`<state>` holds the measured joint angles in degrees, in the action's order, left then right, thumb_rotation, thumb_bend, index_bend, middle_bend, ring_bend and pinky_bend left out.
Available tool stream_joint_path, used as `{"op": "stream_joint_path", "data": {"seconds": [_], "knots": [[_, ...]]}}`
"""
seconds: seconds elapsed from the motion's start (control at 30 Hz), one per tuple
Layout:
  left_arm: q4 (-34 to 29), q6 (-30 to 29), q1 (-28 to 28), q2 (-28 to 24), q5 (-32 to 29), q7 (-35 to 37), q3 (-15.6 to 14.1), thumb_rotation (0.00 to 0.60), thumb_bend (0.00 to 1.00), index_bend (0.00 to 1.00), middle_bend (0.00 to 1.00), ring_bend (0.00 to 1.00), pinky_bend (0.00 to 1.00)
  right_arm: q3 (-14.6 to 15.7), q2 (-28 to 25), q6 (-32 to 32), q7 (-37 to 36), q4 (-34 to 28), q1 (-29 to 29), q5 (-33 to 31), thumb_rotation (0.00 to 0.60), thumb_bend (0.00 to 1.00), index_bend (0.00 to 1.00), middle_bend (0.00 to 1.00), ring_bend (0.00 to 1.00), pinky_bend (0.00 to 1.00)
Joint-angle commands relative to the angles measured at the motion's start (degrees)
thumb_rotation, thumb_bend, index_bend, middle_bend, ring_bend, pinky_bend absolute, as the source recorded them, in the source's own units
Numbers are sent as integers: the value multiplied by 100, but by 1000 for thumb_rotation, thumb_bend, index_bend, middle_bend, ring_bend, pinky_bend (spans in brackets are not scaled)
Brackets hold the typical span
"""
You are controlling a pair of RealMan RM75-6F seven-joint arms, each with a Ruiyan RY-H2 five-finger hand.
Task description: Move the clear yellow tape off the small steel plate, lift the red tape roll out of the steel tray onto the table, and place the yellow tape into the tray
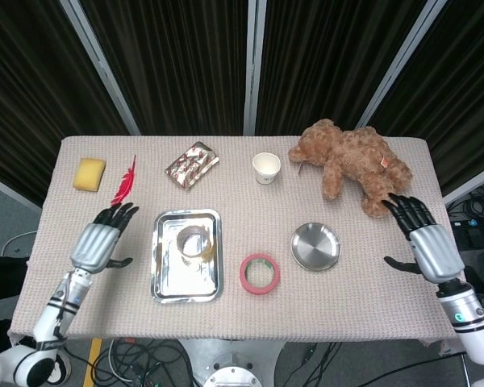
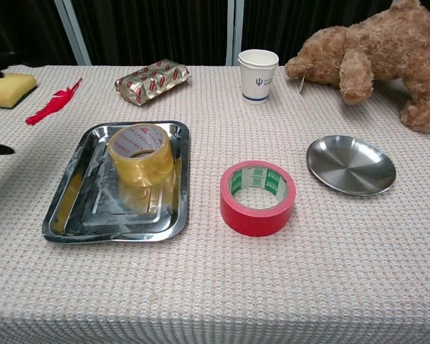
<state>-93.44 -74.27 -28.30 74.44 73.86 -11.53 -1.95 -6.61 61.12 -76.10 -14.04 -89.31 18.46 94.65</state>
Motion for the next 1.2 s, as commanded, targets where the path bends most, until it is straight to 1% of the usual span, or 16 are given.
{"op": "stream_joint_path", "data": {"seconds": [0.03,0.17,0.23,0.37,0.47,0.57,0.8,1.07,1.2], "knots": [[221,-426,497,-125,213,205,-248,600,88,47,42,0,134,89,-86,844,520,-734,600,277,600,0,0,0,0,0],[440,-573,773,-111,189,441,-216,600,89,47,42,0,134,82,159,1635,1131,-1309,1092,221,600,0,0,0,0,0],[506,-620,857,-109,201,540,-182,600,88,47,42,0,133,61,348,1926,1407,-1433,1263,95,600,0,0,0,0,0],[625,-621,989,-116,281,764,-142,600,88,47,42,0,133,-8,914,2464,1918,-1396,1601,-330,600,0,0,0,0,0],[726,-543,1042,-93,342,903,-135,600,88,47,42,0,132,-20,1292,2710,2210,-1288,1773,-607,600,0,0,0,0,0],[843,-519,1095,-48,425,1044,-110,600,89,47,42,0,132,2,1551,2833,2464,-1236,1873,-818,600,0,0,0,0,0],[1010,-538,1217,-11,581,1262,-41,600,89,47,42,0,131,44,1938,2953,3018,-1113,1999,-1375,600,0,0,0,0,0],[1116,-434,1330,-16,598,1395,24,600,90,47,42,0,131,145,2313,3070,3442,-932,2138,-1955,600,0,0,0,0,0],[1188,-408,1380,-12,607,1461,62,600,89,47,42,0,131,161,2463,3021,3554,-830,2189,-2073,600,0,0,4,0,0]]}}
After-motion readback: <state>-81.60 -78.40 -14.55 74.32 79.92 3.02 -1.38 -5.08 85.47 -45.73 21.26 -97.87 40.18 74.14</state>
